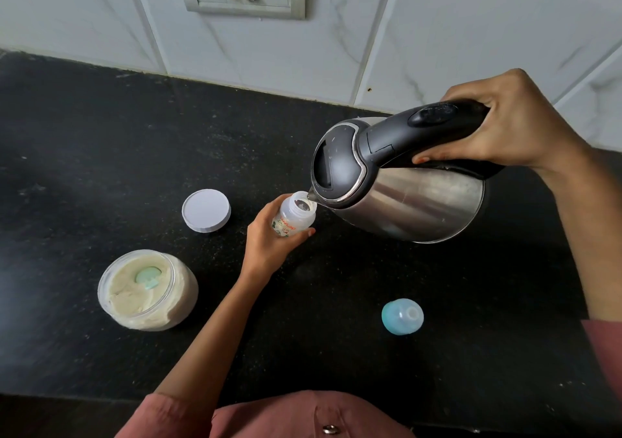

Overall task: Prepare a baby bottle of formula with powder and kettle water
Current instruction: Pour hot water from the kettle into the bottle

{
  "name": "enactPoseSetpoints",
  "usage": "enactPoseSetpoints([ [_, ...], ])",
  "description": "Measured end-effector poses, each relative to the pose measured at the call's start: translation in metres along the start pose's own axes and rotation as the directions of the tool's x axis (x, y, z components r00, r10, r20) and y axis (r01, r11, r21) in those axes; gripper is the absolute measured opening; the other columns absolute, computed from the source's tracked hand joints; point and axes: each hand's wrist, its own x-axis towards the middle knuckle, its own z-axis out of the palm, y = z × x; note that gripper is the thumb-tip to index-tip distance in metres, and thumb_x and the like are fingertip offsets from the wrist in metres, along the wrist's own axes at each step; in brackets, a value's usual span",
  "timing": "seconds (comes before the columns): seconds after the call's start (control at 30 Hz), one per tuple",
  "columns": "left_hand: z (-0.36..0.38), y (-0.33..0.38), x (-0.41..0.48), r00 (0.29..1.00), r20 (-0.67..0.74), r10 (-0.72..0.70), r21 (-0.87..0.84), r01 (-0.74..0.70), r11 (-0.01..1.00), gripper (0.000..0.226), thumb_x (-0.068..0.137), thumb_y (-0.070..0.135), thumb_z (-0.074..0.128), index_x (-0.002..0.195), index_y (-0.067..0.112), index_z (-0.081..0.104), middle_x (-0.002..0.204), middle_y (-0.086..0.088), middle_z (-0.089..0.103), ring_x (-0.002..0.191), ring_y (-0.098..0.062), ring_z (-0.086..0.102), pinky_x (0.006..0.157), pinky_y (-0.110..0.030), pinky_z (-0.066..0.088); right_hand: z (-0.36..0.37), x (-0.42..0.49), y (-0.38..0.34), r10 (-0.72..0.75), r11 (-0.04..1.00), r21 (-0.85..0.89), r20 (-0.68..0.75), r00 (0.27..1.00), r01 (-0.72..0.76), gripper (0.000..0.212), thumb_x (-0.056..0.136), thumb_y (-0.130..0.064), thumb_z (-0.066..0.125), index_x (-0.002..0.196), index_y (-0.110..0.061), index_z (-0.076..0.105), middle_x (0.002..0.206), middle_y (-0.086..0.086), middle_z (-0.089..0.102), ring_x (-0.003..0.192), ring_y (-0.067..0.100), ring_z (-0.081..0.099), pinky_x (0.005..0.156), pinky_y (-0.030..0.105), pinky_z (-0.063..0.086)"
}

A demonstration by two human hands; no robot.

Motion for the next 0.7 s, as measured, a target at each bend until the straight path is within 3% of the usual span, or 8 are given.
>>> enactPoseSetpoints([
  [0.03,0.0003,-0.0002,0.0001,1.000,0.000,0.001,-0.001,-0.001,1.000,0.064,0.063,0.016,0.084,0.100,0.053,0.048,0.101,0.027,0.056,0.096,0.018,0.051,0.077,-0.001,0.041,-0.0002,0.0003,-0.0005,-0.005,1.000,0.001,0.005,1.000,0.005,0.037,0.051,-0.047,0.074,0.069,-0.019,0.060,0.055,-0.019,0.055,0.054,-0.003,0.049,0.052,0.014,0.032],
  [0.1,0.0008,-0.0001,0.0005,1.000,0.002,0.000,0.000,0.000,1.000,0.064,0.063,0.016,0.084,0.100,0.053,0.048,0.101,0.026,0.056,0.096,0.018,0.052,0.078,-0.002,0.042,-0.0003,0.0009,-0.0013,-0.011,1.000,0.003,0.014,1.000,0.011,0.035,0.051,-0.048,0.074,0.068,-0.021,0.059,0.052,-0.019,0.055,0.054,-0.003,0.049,0.052,0.014,0.032],
  [0.2,0.0012,0.0008,0.0009,1.000,0.003,0.005,0.004,-0.005,1.000,0.064,0.063,0.017,0.084,0.101,0.054,0.048,0.101,0.026,0.056,0.096,0.018,0.051,0.078,-0.001,0.041,-0.0005,0.0017,-0.0019,-0.016,1.000,-0.016,0.009,1.000,0.016,0.039,0.051,-0.049,0.073,0.069,-0.017,0.060,0.057,-0.007,0.056,0.055,0.003,0.048,0.053,0.024,0.034],
  [0.37,0.0008,0.0031,0.0008,1.000,0.017,0.008,0.007,-0.008,1.000,0.064,0.064,0.016,0.083,0.100,0.054,0.046,0.100,0.027,0.054,0.096,0.021,0.049,0.076,0.000,0.040,-0.0013,0.0033,-0.0023,-0.014,0.999,-0.052,0.017,1.000,0.015,0.045,0.050,-0.052,0.072,0.069,-0.012,0.063,0.057,0.000,0.057,0.057,0.012,0.048,0.055,0.032,0.036],
  [0.7,0.0009,0.0033,0.0006,1.000,0.028,0.000,0.011,0.000,1.000,0.065,0.065,0.017,0.082,0.102,0.054,0.044,0.102,0.028,0.053,0.097,0.017,0.050,0.076,0.000,0.040,-0.0046,0.0057,-0.0031,-0.043,0.995,-0.093,0.030,0.999,0.046,0.051,0.051,-0.054,0.071,0.070,-0.007,0.065,0.056,0.003,0.057,0.058,0.016,0.048,0.053,0.029,0.036],
])
